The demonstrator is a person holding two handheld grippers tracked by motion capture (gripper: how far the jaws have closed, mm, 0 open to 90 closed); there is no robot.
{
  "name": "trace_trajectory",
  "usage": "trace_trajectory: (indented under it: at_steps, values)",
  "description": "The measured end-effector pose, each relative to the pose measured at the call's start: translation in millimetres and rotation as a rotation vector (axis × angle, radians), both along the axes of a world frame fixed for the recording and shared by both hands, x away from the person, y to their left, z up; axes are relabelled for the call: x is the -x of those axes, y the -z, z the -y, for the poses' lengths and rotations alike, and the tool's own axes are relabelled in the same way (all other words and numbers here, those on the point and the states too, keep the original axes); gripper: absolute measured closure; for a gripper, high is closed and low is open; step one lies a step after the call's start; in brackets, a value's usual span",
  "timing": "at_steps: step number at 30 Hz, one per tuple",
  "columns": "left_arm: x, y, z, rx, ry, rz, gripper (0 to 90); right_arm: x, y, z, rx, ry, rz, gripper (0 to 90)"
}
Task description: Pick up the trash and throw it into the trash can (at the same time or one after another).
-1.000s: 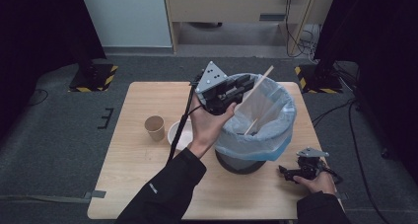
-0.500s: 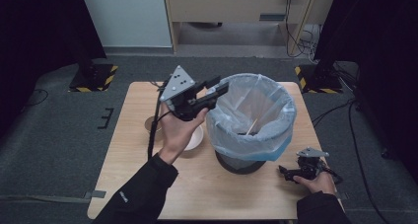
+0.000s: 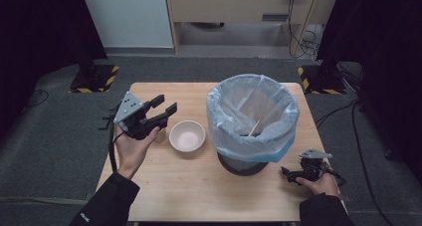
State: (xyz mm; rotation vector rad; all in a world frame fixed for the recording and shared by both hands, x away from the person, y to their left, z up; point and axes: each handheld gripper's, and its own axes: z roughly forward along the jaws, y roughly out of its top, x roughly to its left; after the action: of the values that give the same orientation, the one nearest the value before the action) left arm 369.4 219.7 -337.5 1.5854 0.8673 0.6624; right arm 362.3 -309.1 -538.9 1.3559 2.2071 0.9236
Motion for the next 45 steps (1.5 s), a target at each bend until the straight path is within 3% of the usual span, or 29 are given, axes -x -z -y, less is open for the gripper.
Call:
trace_trajectory:
  at_steps: [1,2,7,8,10,11,14,21,26,28,32,36,41,45]
  values:
    - [0.0,0.0,0.0,0.000,0.000,0.000,43.6,0.0,0.0,0.0,0.000,0.000,0.000,0.9]
    - [-1.8,16.1,-13.9,-0.002,-0.040,-0.025,42.2,0.0,0.0,0.0,0.000,0.000,0.000,0.8]
    - [-8.7,50.9,-40.7,-0.028,-0.130,-0.090,38.2,0.0,0.0,0.0,0.001,0.000,0.000,0.8]
    - [-8.7,50.9,-40.7,-0.028,-0.130,-0.090,38.0,0.0,0.0,0.0,0.001,0.000,0.000,0.8]
    - [-15.0,69.5,-52.2,-0.023,-0.175,-0.132,36.9,0.0,0.0,-0.1,0.001,0.000,0.000,0.8]
    - [-15.0,69.5,-52.2,-0.023,-0.175,-0.132,36.6,0.0,0.0,-0.1,0.001,0.000,0.000,0.8]
    - [-27.0,89.6,-60.8,-0.039,-0.217,-0.186,35.7,0.0,0.0,0.0,0.001,0.000,0.000,0.9]
    - [-47.9,109.9,-67.7,-0.061,-0.267,-0.232,34.3,0.0,0.0,0.0,0.001,0.000,0.000,0.8]
    - [-63.6,127.1,-67.7,-0.076,-0.290,-0.291,36.1,0.0,0.0,0.0,0.001,-0.001,0.000,0.9]
    - [-69.7,135.0,-68.8,-0.072,-0.298,-0.334,36.7,0.0,0.0,0.0,0.000,0.000,0.000,0.9]
    - [-75.7,146.3,-69.9,-0.072,-0.308,-0.388,43.3,0.0,0.0,0.0,0.000,0.000,0.000,0.9]
    - [-75.8,153.4,-69.9,-0.066,-0.294,-0.437,57.8,0.0,0.0,0.1,0.000,-0.001,0.001,0.9]
    - [-72.3,151.9,-70.7,-0.063,-0.295,-0.465,76.8,0.0,0.0,0.0,0.000,0.000,0.000,0.9]
    - [-68.4,147.2,-72.9,-0.059,-0.296,-0.468,82.0,0.0,0.0,0.0,0.000,0.000,0.000,0.8]
